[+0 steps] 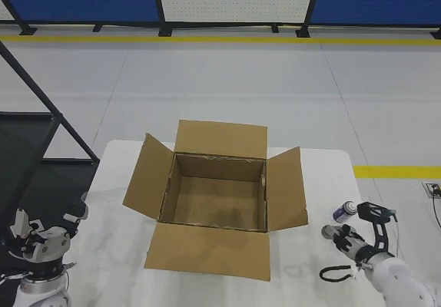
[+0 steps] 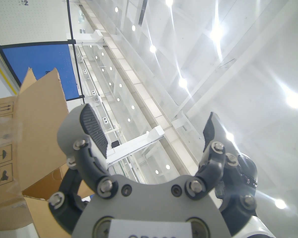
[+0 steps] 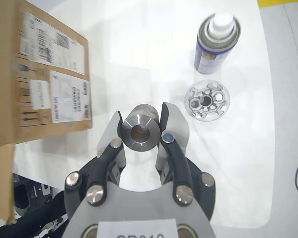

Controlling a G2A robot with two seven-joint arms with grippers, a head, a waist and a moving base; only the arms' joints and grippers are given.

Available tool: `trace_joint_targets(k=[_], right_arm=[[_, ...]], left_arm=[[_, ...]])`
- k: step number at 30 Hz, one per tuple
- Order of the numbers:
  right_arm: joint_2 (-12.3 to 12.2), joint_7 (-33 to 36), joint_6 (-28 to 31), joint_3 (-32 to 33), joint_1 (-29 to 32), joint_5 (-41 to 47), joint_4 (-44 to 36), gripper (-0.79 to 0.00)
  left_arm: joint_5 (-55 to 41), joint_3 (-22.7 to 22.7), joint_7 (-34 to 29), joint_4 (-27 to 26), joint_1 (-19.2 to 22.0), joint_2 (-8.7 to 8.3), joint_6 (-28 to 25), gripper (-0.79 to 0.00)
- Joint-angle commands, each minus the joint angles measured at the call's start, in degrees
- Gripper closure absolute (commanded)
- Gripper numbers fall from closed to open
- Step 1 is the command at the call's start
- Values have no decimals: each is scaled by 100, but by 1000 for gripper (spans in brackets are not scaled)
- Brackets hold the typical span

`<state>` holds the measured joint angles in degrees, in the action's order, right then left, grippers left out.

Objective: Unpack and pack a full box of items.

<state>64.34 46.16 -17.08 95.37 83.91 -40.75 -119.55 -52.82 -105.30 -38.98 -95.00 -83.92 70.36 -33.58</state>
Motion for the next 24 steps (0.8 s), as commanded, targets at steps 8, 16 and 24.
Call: trace_joint_targets(k=[8, 16, 24], right_arm=[[36, -593, 140, 385, 40, 897, -1111, 0], [2, -222, 128, -354, -735, 543, -1510, 0], [101, 318, -597, -2510, -2131, -885, -1278, 0]], left_arm=[[0, 0, 0, 0, 0, 0, 0, -785], [0, 0, 0, 0, 0, 0, 0, -785], [0, 0, 0, 0, 0, 0, 0, -785]])
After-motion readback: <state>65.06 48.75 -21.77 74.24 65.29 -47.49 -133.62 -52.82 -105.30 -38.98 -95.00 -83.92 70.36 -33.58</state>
